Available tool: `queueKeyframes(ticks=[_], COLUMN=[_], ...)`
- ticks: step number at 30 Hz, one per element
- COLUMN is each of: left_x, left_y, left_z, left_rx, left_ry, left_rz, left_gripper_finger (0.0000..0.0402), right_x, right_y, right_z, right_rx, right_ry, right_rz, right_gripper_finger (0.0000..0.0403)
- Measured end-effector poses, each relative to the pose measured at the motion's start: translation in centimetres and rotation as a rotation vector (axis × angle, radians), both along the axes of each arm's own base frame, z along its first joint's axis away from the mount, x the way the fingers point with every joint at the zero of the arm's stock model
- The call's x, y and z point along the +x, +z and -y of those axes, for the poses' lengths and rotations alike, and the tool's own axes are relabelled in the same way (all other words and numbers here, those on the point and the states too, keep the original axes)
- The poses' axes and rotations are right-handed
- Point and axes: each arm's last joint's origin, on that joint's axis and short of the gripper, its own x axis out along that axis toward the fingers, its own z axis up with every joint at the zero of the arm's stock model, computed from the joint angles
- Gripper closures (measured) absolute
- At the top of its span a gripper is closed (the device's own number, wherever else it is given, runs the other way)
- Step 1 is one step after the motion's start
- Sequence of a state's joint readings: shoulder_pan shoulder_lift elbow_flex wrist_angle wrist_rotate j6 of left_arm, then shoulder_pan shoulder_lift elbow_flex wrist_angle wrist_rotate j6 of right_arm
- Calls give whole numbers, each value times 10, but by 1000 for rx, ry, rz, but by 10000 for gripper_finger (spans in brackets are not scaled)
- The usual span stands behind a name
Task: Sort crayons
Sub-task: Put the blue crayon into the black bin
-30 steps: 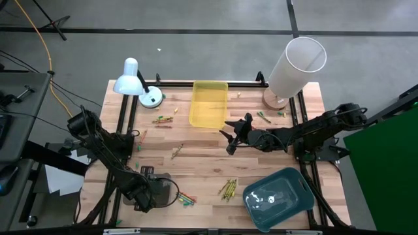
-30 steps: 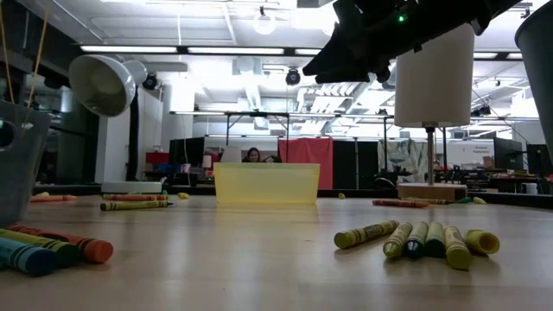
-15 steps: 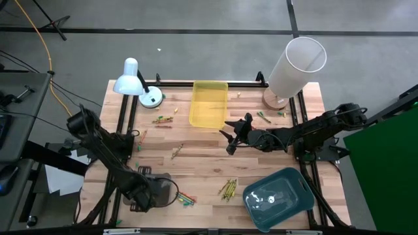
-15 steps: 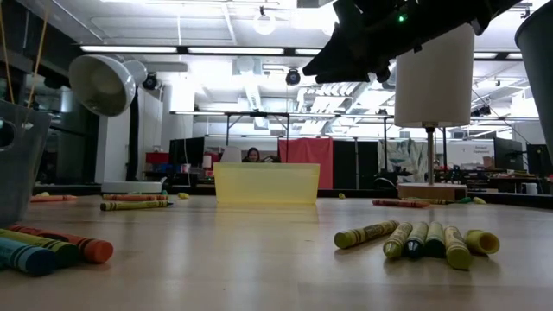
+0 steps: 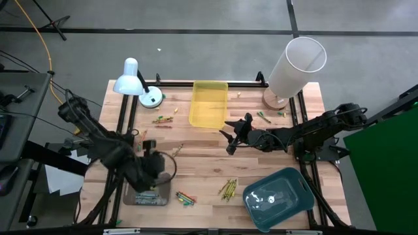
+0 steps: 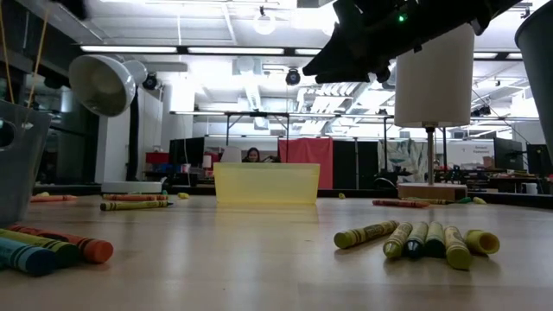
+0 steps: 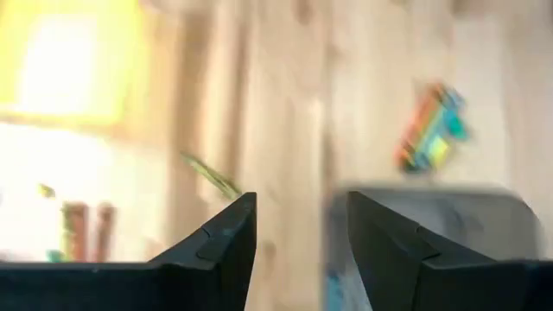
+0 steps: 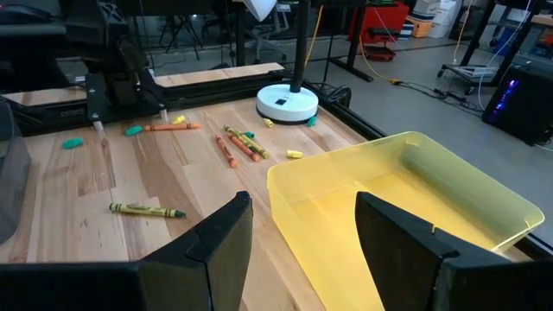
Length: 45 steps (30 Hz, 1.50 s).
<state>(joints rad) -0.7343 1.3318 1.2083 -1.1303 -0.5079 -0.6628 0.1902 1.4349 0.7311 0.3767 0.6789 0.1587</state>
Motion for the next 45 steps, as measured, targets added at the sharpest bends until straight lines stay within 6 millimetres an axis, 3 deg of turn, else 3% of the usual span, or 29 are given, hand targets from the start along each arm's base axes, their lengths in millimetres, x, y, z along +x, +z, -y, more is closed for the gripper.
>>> queueKeyframes(ticks=[5, 10, 15, 20, 22, 25, 30, 33, 40, 45], left_x=[21, 38, 41, 43, 43, 42, 30, 21, -3, -16], left_y=[-6, -48, -83, -85, -80, -63, -37, -31, -47, -58], left_z=[-15, -26, -30, -30, -30, -34, -47, -55, -71, -80], left_rx=[45, -16, -112, -98, -63, 42, 248, 297, 234, 247], left_ry=[-26, -75, -110, -142, -177, -189, -50, 17, 138, 232], left_rz=[47, 79, 126, 150, 153, 221, 408, 508, 742, 821], left_gripper_finger=[238, 239, 240, 240, 240, 241, 241, 241, 241, 241], right_x=[0, 0, 0, 1, 3, 7, 19, 31, 76, 105], right_y=[0, -2, -2, -1, 3, 13, 6, 2, -3, -15], right_z=[0, 0, -1, -2, -5, -21, -63, -91, -143, -172], right_rx=[2, 2, 7, 35, 77, 164, 179, 165, 106, 151], right_ry=[8, 16, 37, 55, 165, 399, 535, 585, 600, 723], right_rz=[-2, -21, -28, -4, 37, 88, 10, -94, -339, -482], right_gripper_finger=[202, 202, 202, 202, 202, 203, 203, 203, 203, 203])
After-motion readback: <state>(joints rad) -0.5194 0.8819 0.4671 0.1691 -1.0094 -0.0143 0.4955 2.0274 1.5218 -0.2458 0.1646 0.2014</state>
